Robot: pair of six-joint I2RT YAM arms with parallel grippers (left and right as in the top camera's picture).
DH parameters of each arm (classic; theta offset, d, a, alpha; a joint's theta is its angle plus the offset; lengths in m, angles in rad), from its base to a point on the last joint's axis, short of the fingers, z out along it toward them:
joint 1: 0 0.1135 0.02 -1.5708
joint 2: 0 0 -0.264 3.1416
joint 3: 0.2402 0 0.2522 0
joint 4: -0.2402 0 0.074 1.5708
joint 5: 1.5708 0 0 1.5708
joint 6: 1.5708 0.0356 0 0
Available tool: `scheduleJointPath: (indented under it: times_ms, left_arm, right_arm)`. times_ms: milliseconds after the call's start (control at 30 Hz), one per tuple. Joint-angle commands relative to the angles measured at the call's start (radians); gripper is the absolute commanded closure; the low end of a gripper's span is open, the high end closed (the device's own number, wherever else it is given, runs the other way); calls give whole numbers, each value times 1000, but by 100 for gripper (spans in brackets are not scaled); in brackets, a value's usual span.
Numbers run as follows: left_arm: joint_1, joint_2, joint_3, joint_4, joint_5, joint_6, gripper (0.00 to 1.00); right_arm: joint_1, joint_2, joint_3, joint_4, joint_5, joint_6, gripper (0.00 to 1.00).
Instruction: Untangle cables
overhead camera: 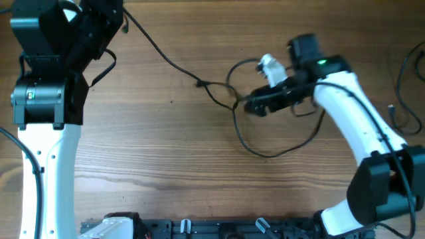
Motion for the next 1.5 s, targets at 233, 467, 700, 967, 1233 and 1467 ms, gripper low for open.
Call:
scheduleJointPath:
  times_ms: [233, 467, 700, 967, 1233, 1467]
  left_arm:
    - [5, -19, -4, 8, -32, -22, 96]
    - [5, -19, -4, 8, -32, -22, 96]
    - [5, -6, -4, 7, -32, -22, 96]
    - [4, 36, -5, -10, -31, -53, 96]
    - [5, 37, -5, -104, -311, -50, 96]
    - [5, 114, -5, -245, -434, -35, 96]
  right_arm:
    - [115, 2, -345, 408, 101, 140, 31]
    - [188, 2, -435, 552, 128, 88, 56]
    - [190, -72, -388, 439, 3, 95, 96]
    - [190, -443, -362, 534, -548, 140, 96]
    - [188, -501, -363, 539, -840, 228, 96]
    - [71, -582, -362, 1045, -911, 668, 96]
